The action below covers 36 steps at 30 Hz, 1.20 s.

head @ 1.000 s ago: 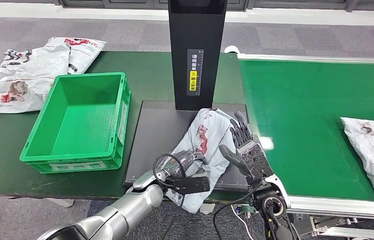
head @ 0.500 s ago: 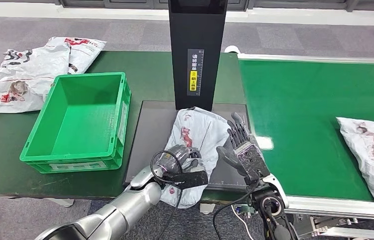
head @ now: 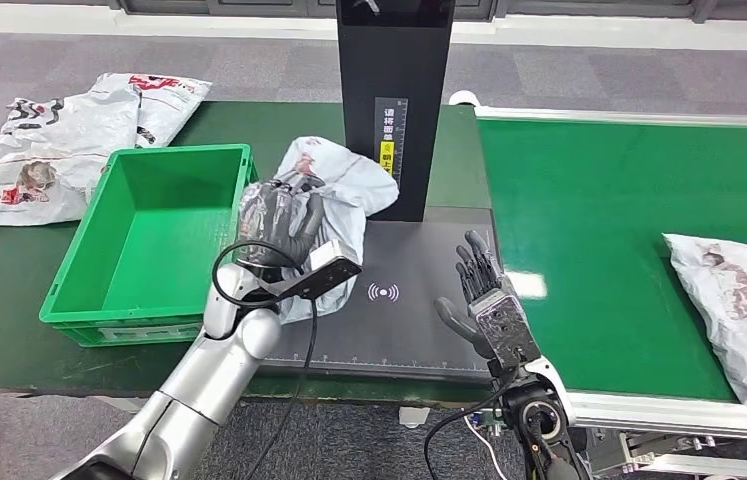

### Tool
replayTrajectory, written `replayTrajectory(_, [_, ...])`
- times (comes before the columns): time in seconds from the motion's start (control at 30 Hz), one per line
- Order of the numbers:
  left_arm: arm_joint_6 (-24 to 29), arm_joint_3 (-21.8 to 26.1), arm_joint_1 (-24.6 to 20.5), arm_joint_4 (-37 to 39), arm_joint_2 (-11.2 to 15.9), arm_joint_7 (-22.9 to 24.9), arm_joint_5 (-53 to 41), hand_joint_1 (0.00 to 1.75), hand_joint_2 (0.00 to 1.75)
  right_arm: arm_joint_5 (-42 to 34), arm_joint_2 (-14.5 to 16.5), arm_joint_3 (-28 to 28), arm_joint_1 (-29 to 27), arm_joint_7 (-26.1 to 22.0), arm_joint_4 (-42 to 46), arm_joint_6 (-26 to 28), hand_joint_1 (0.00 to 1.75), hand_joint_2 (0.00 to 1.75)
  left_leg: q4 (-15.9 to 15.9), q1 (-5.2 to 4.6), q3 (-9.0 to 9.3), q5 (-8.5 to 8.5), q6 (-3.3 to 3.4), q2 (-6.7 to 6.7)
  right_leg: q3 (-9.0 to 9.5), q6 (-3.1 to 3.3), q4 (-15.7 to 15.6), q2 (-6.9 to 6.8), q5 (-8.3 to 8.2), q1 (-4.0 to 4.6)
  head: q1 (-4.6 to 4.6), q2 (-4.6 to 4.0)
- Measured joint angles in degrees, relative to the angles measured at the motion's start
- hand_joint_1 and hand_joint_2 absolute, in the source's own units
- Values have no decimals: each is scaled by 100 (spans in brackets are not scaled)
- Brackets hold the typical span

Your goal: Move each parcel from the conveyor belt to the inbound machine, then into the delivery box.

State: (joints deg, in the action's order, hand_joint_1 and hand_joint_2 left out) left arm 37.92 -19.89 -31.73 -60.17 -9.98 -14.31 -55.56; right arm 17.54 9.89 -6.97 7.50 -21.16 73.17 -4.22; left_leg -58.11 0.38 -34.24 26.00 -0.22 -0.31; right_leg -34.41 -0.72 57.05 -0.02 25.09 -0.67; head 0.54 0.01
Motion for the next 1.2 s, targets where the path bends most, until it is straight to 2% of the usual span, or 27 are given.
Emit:
replayTrajectory(0.1, [139, 189, 48, -241, 70, -63, -346, 175, 175, 13, 25, 21, -87, 91, 148, 15, 0, 175, 0, 0, 0, -1, -1, 0, 0, 0, 0, 0, 0, 0, -1, 1])
replayTrajectory(0.23, [195, 770, 170, -523, 58, -352, -1084, 175, 175, 43, 36, 105, -207, 185, 361, 35, 0, 175, 0, 0, 0, 0, -1, 3, -2, 0, 0, 3, 0, -1, -1, -1])
replayTrajectory(0.37, [197, 1209, 243, -661, 35, -456, -1176, 175, 175, 52, 37, 149, -269, 198, 491, 44, 0, 175, 0, 0, 0, 0, -1, 3, -4, 0, -1, 3, 0, 0, 1, 1])
replayTrajectory(0.83, [197, 1569, 298, -801, 9, -425, -1343, 175, 175, 53, 44, 167, -299, 215, 560, 44, 0, 175, 0, 0, 0, -1, -2, 2, -3, 1, 0, 2, 0, 0, 1, 0])
replayTrajectory(1.03, [197, 2235, 158, -457, 69, 425, -2179, 175, 175, 76, 67, 264, -312, 280, 650, 40, 0, 175, 0, 0, 2, -2, -3, 5, -5, 1, 0, 5, 0, 1, 0, 1])
replayTrajectory(1.2, [61, 2605, -376, 1016, 394, 1392, -2717, 175, 175, 78, 67, 296, -314, 309, 688, 36, 0, 175, 0, 2, 6, -11, -14, 4, -8, 7, 5, 4, -4, 3, 1, 1])
